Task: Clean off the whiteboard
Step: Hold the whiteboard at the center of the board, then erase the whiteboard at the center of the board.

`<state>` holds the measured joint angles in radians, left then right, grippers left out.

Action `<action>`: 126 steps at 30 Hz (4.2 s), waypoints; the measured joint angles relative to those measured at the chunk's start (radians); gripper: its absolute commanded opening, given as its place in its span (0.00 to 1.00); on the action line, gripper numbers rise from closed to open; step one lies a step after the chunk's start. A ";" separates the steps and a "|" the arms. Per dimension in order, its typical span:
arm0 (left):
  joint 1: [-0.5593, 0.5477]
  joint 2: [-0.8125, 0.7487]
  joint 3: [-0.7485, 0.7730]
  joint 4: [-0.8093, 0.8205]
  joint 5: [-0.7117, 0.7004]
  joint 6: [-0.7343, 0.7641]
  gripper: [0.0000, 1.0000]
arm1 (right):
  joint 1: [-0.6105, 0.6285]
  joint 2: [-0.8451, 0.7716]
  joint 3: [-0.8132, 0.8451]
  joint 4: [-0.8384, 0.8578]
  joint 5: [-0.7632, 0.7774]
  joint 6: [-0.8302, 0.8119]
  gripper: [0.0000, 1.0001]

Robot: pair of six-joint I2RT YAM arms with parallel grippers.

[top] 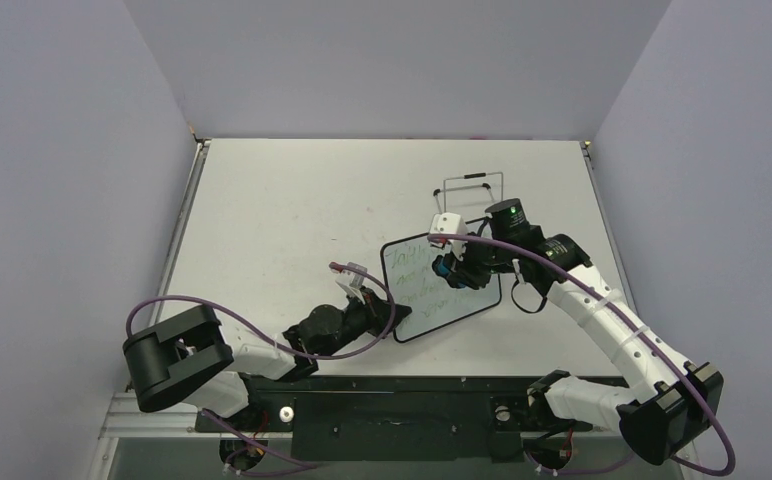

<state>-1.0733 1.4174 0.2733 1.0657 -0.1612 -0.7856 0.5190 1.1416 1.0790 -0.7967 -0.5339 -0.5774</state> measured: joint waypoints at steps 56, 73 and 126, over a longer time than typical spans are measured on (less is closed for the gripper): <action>0.056 0.231 0.034 0.200 0.139 -0.151 0.00 | 0.294 0.232 0.060 0.314 0.424 0.319 0.00; 0.059 0.185 0.039 0.134 0.152 -0.132 0.00 | 0.367 0.232 0.077 0.212 0.477 0.209 0.00; 0.063 0.185 0.066 0.102 0.200 -0.129 0.00 | 0.413 0.203 0.046 0.281 0.673 0.225 0.00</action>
<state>-1.0107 1.6024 0.3393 1.1675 0.0391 -0.9146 0.9321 1.3445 1.1248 -0.5156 0.1390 -0.3527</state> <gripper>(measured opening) 0.032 0.224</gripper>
